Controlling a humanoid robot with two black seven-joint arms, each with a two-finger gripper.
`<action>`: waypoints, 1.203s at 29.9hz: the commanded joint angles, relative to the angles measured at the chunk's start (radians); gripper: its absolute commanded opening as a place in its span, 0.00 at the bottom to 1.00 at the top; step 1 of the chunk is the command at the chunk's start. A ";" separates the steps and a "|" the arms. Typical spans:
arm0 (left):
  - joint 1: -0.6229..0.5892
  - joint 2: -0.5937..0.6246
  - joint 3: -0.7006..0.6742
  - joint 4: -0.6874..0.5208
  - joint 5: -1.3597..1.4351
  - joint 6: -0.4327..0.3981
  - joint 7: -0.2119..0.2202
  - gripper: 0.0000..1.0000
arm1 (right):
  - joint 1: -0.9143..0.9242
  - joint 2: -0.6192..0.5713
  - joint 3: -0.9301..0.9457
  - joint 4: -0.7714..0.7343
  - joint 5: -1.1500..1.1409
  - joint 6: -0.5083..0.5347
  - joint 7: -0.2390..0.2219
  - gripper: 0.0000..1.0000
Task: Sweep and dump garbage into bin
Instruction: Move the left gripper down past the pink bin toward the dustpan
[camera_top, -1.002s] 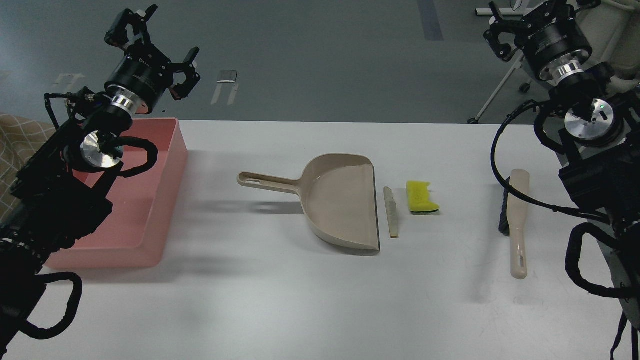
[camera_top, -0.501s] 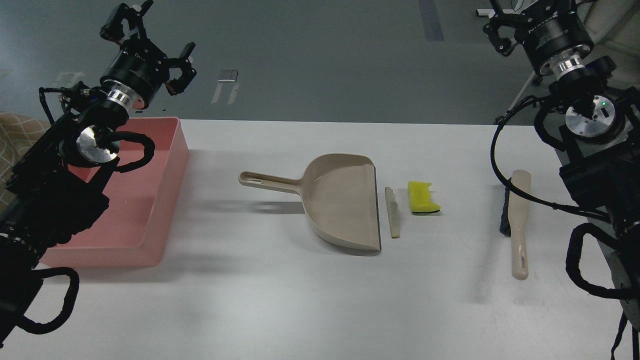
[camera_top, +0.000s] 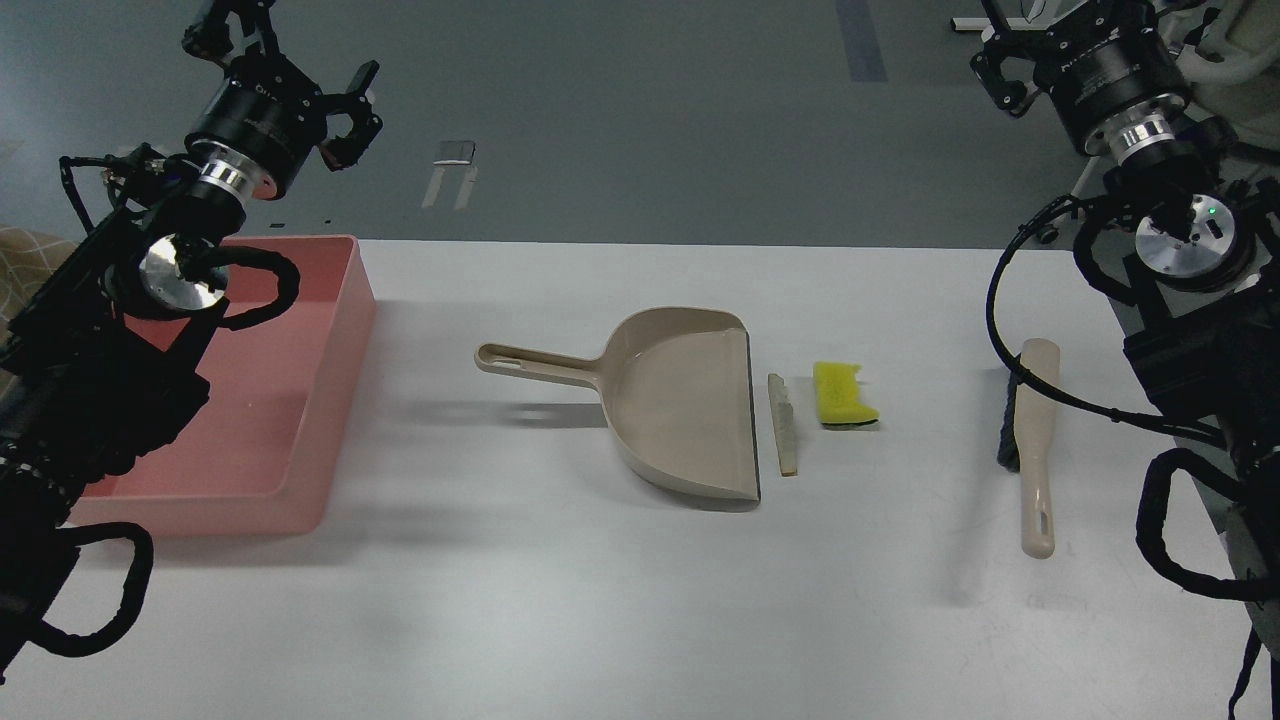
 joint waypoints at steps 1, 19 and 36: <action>0.002 -0.008 0.003 -0.003 0.000 0.000 -0.001 0.99 | -0.004 0.002 -0.001 0.000 0.000 0.000 0.000 1.00; 0.135 0.042 -0.024 -0.243 -0.002 -0.003 0.000 0.99 | -0.024 -0.016 0.009 0.031 0.000 0.000 0.006 1.00; 0.690 0.347 -0.158 -0.821 0.009 0.029 -0.004 0.98 | -0.136 -0.069 0.019 0.150 0.002 0.000 0.007 1.00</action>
